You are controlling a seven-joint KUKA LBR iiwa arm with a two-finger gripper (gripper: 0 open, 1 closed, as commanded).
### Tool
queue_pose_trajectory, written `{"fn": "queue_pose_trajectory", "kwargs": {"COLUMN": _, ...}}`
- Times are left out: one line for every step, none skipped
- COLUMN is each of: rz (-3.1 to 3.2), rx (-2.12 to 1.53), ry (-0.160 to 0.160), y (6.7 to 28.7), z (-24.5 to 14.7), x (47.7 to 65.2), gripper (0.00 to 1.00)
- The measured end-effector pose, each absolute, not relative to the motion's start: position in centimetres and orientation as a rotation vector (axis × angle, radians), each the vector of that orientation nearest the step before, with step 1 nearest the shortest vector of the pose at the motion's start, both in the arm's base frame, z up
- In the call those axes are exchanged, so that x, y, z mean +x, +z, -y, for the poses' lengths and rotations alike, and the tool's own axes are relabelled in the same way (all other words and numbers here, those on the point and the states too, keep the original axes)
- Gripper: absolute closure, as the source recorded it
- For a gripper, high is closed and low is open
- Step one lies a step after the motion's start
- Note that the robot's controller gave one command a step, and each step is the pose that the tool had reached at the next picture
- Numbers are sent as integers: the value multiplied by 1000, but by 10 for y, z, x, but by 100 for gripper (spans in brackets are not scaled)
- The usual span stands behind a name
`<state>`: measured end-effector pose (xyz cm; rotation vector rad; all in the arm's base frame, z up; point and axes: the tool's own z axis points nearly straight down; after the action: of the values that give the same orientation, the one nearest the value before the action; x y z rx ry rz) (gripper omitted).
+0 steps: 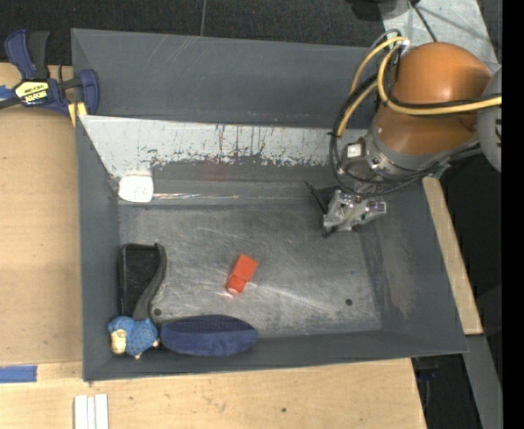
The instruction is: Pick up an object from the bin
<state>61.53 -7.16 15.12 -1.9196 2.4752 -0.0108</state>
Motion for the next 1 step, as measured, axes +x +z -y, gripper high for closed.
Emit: {"fn": "queue_pose_trajectory", "kwargs": {"rz": -2480, "rx": -1920, "ry": -4, "y": 165, "z": 71, "x": 617, "gripper": 100}}
